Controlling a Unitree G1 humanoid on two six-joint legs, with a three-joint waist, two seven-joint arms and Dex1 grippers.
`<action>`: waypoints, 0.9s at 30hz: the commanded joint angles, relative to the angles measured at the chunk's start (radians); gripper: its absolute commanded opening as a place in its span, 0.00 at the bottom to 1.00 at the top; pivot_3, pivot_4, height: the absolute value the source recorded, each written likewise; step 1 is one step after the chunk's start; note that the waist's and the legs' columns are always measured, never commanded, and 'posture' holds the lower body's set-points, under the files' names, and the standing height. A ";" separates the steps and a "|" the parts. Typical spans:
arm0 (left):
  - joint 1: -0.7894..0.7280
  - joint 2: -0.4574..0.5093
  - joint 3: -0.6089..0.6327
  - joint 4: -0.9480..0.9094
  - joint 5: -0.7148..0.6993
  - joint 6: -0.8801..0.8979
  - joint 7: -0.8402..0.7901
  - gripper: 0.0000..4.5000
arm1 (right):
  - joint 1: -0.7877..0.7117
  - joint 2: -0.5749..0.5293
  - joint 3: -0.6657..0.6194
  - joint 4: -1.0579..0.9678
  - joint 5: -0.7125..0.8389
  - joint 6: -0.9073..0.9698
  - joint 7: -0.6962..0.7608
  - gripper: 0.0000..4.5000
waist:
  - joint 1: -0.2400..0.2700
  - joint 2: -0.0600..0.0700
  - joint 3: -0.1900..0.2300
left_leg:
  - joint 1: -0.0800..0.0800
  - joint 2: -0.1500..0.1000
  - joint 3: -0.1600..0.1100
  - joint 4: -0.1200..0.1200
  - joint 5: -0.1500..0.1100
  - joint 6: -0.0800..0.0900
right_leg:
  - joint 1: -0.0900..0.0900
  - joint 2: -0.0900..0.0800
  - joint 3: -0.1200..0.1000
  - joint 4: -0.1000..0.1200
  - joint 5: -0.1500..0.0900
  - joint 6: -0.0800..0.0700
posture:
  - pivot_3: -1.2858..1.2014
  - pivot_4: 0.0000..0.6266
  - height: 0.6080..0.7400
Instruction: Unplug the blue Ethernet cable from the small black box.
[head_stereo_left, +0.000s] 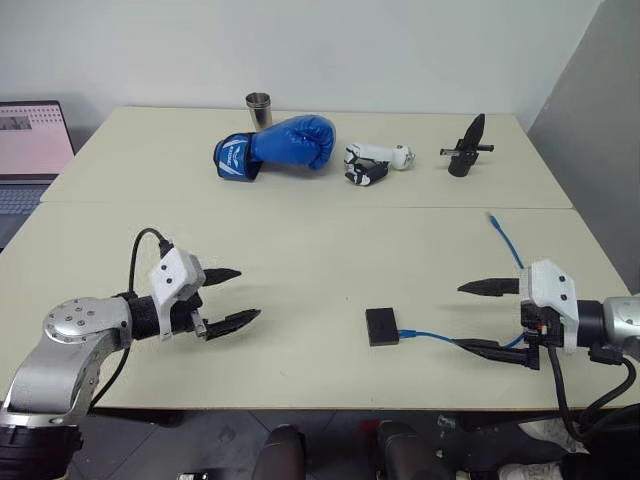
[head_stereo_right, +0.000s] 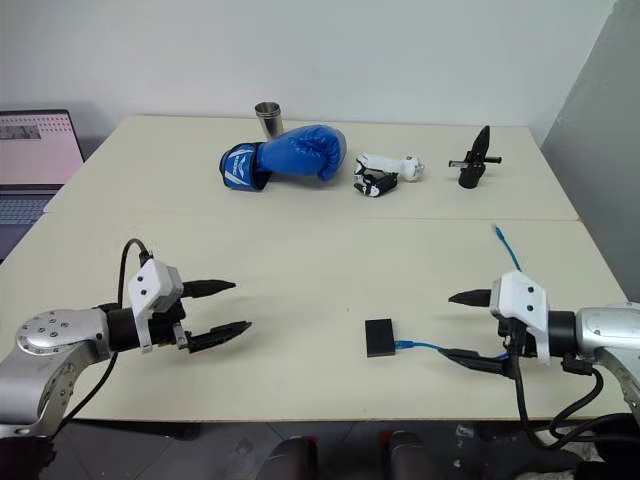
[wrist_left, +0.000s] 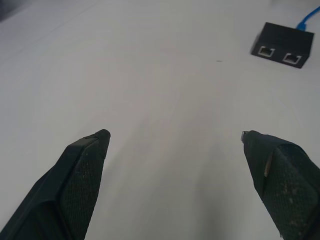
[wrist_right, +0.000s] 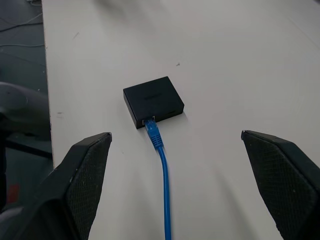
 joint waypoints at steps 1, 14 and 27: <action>0.011 0.023 0.014 -0.047 -0.049 0.006 -0.050 1.00 | -0.012 0.013 0.038 -0.027 -0.033 -0.030 -0.022 0.97 | 0.000 0.000 0.000 | 0.000 0.000 0.000 0.000 0.000 0.000 | 0.000 0.000 0.000 0.000 0.000 0.000 | 0.52 0.24 1.00; 0.046 0.082 -0.089 -0.127 -0.002 -0.104 -0.197 1.00 | -0.071 0.098 0.271 0.044 -0.236 -0.066 -0.139 0.97 | 0.000 0.001 0.000 | 0.000 0.000 0.000 0.000 0.000 0.000 | 0.000 0.000 0.000 0.000 0.000 0.000 | 0.52 0.24 1.00; 0.045 0.069 -0.145 -0.139 0.011 -0.148 -0.199 1.00 | -0.120 0.205 0.408 0.122 -0.407 -0.088 -0.234 0.97 | -0.001 0.001 0.000 | 0.000 0.000 0.000 0.000 0.000 0.000 | 0.000 0.000 0.001 0.000 0.000 0.000 | 0.52 0.24 1.00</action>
